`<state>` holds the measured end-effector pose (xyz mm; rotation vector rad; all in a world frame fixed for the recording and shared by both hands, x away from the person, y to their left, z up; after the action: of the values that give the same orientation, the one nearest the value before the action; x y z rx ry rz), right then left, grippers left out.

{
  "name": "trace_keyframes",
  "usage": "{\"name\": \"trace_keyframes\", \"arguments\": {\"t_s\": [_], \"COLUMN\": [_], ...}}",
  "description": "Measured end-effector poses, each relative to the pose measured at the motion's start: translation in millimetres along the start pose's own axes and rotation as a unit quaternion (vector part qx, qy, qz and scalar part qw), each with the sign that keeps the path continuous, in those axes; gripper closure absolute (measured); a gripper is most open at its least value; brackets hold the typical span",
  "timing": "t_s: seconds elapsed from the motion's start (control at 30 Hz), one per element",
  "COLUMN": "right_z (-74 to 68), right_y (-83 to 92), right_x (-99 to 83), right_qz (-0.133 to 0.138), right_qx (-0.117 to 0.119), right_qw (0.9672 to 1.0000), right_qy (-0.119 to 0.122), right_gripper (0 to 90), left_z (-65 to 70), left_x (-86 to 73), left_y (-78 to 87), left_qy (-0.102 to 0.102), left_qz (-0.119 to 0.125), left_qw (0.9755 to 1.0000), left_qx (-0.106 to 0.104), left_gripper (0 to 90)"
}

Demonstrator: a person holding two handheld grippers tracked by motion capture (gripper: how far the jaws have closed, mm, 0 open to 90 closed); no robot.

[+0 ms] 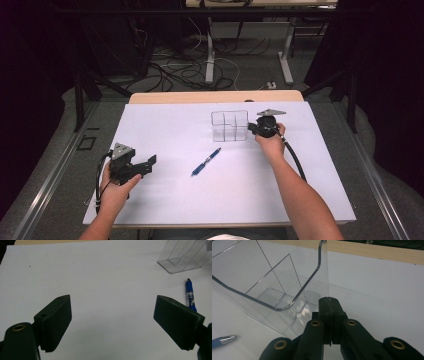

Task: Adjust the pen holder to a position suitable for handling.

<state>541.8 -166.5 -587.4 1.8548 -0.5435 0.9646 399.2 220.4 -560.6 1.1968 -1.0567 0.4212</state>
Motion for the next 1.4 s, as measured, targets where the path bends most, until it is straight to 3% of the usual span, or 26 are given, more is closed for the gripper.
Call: {"name": "trace_keyframes", "arguments": {"t_s": [0.27,0.63,1.13,1.4], "right_z": [-20.7,-33.2,-37.5,-34.1], "right_y": [-9.1,-17.6,-19.4,-6.1], "right_x": [-1.5,-1.6,0.8,6.8], "right_qz": [0.003,0.011,0.006,0.012], "right_qx": [0.014,0.023,0.029,0.016], "right_qw": [0.9999,0.9997,0.9995,0.9997], "right_qy": [0.002,-0.002,0.007,0.011], "right_gripper": [90.0,90.0,89.9,80.0], "left_z": [0.3,2.0,3.4,2.7], "left_x": [0.0,-0.1,0.7,0.4], "left_y": [0.1,-0.5,-0.2,-0.1], "left_qy": [-0.001,0.000,-0.003,-0.004], "left_qz": [-0.002,-0.002,-0.001,-0.003], "left_qw": [1.0000,1.0000,1.0000,1.0000], "left_qx": [-0.001,-0.004,-0.007,-0.006], "left_gripper": [15.0,15.2,15.9,16.1]}}
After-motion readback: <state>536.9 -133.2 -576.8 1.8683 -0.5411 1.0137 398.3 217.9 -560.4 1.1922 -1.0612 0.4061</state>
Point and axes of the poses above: each handheld gripper's, and its own axes: y roughly backward along the jaws, x roughly out of its top, z roughly to its right, the point moved 8 cm from there along -y, roughly forward along the jaws, and after that the axes turned 8 degrees about -y, right-handed, at the moved point
